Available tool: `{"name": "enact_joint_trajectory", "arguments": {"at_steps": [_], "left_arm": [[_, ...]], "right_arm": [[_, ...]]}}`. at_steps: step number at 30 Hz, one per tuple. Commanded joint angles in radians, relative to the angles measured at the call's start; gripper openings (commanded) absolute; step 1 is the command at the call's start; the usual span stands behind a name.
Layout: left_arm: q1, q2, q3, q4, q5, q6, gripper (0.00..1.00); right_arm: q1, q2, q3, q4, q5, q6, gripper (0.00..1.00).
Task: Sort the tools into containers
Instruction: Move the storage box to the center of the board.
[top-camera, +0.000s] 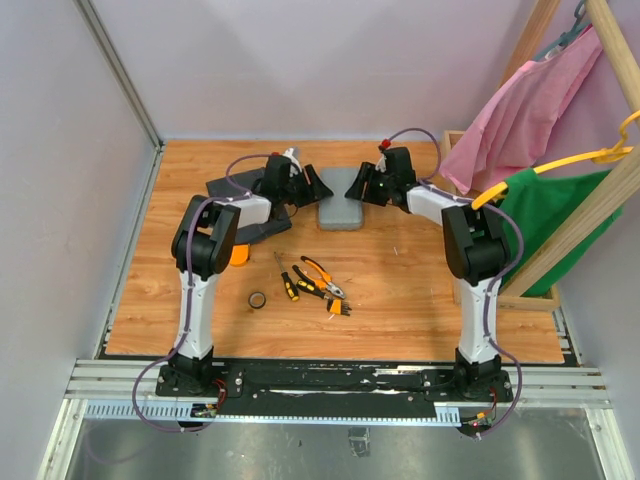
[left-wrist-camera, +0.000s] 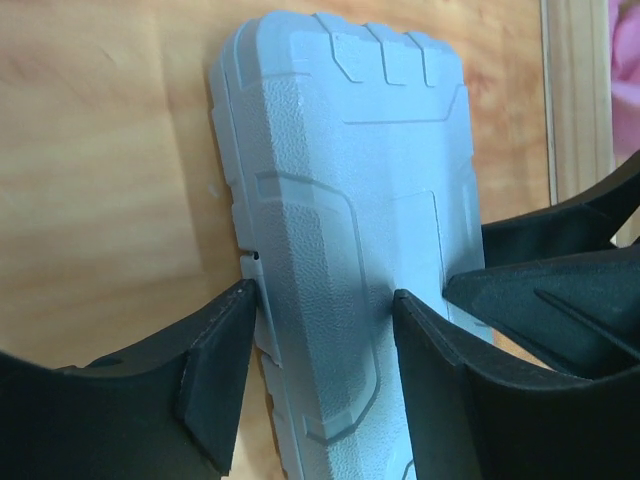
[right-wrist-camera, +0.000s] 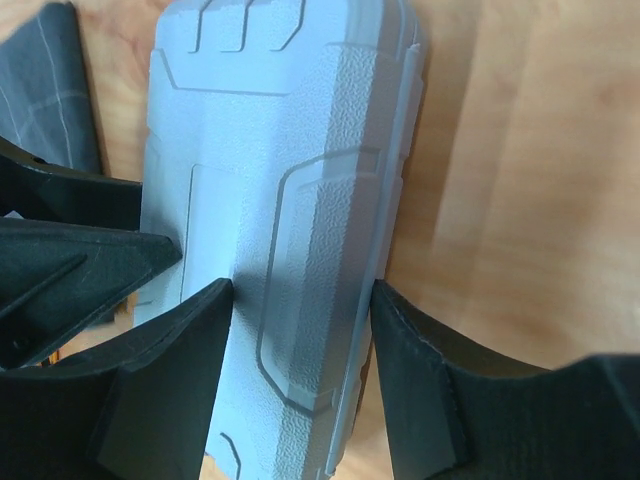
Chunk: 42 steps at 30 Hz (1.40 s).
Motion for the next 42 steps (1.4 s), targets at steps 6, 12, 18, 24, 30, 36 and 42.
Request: {"name": "enact_joint_trajectory", "arguments": {"at_steps": [6, 12, 18, 24, 30, 36, 42], "left_arm": [[-0.145, -0.204, -0.289, 0.141, 0.074, -0.069, 0.57], [-0.222, -0.328, -0.476, 0.186, 0.033, -0.092, 0.58], [-0.291, -0.42, -0.596, 0.198, -0.008, -0.107, 0.59], [-0.346, -0.456, -0.634, 0.197, -0.022, -0.106, 0.62], [-0.349, -0.545, -0.711, 0.18, -0.109, -0.115, 0.67], [-0.348, -0.693, -0.758, 0.069, -0.252, -0.087, 0.73], [-0.328, -0.795, -0.762, -0.016, -0.348, -0.069, 0.78]], "right_arm": [[-0.021, -0.298, -0.39, 0.017, 0.042, -0.047, 0.58], [-0.028, -0.426, -0.6, 0.028, 0.04, -0.07, 0.6], [-0.029, -0.53, -0.698, -0.017, 0.078, -0.107, 0.65], [-0.042, -0.574, -0.714, -0.088, 0.124, -0.153, 0.69], [-0.062, -0.637, -0.713, -0.142, 0.189, -0.188, 0.79], [-0.065, -0.724, -0.708, -0.169, 0.198, -0.19, 0.87], [-0.065, -0.759, -0.714, -0.175, 0.162, -0.185, 0.91]]}}
